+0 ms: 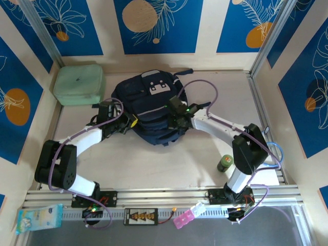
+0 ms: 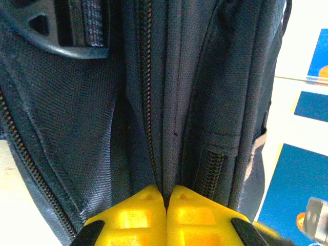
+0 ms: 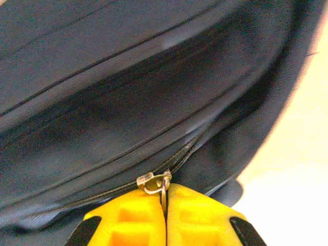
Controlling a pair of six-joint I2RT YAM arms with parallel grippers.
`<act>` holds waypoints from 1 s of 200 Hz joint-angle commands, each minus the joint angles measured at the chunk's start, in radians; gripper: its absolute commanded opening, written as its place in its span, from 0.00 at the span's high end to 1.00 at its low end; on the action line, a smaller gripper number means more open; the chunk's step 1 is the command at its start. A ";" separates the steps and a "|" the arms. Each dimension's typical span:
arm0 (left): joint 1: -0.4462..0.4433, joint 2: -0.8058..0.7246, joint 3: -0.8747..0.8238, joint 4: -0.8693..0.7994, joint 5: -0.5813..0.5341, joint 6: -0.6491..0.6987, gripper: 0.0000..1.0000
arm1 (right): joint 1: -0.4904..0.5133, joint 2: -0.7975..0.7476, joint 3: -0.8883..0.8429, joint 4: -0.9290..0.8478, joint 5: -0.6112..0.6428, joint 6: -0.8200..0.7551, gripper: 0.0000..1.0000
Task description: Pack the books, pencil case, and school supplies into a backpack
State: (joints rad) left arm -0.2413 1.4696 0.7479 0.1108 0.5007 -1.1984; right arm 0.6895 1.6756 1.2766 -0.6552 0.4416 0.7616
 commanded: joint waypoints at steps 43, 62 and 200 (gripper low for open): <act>0.011 0.058 0.125 -0.032 0.053 0.107 1.00 | 0.031 -0.161 -0.048 -0.096 0.046 0.036 1.00; 0.018 0.112 0.225 -0.143 0.107 0.222 0.93 | 0.092 -0.181 -0.060 -0.048 -0.011 0.009 1.00; 0.108 -0.125 0.207 -0.510 0.063 0.327 0.40 | 0.228 0.136 0.228 0.172 -0.255 -0.097 1.00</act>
State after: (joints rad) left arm -0.1108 1.3838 1.0161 -0.3847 0.4652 -0.8108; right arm 0.9161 1.7897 1.4418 -0.5350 0.2317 0.6960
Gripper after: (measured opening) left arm 0.600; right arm 0.065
